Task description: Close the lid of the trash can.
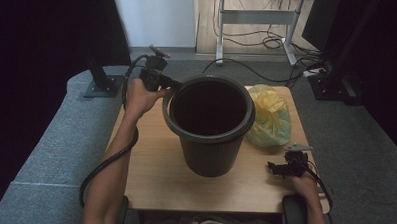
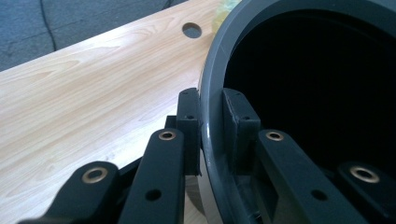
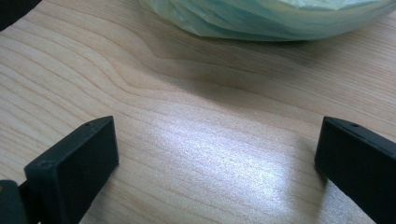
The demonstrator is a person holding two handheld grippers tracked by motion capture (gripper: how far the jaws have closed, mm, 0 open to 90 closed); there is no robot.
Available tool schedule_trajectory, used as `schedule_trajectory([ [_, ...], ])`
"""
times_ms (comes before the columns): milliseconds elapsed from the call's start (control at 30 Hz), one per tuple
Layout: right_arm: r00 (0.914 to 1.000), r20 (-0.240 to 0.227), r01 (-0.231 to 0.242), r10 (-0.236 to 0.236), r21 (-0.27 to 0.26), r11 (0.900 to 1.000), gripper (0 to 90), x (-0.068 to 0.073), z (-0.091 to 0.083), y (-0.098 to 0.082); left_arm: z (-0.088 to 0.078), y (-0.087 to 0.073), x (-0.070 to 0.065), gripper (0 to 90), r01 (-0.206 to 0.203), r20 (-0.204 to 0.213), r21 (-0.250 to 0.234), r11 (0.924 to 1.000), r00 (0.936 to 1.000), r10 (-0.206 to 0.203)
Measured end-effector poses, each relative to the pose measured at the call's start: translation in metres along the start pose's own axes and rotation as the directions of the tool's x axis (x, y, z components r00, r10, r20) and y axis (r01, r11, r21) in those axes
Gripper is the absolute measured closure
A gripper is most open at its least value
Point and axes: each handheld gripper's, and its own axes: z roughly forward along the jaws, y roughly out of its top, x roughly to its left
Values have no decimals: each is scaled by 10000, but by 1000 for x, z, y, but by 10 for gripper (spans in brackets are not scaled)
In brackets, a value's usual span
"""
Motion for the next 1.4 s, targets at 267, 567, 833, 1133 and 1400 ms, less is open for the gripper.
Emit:
schedule_trajectory([
  [267, 10000, -17, 18, -18, 2, 10000, 0, 0, 0, 0, 6, 3, -6, 775, -79, -472, 49, 10000, 9989, 81],
  [567, 10000, -35, 28, -28, 0, 10000, 0, 0, 0, 0, 11, -1, -8, 759, -174, -667, -43, 9998, 9976, 170],
  [833, 10000, -55, 38, -38, 3, 10000, 0, 0, 0, 0, 9, -2, -5, 490, -437, -273, -464, 9980, 9987, 425],
  [1133, 10000, -55, 37, -37, 2, 10000, 0, 0, 0, 0, 1, -10, -1, 185, -1141, 11, -940, 9890, 9934, 1147],
  [1400, 10000, -54, 39, -39, 7, 10000, 0, 0, 0, 0, -9, -25, 8, 94, -1389, -392, -1134, 9838, 9900, 1353],
])
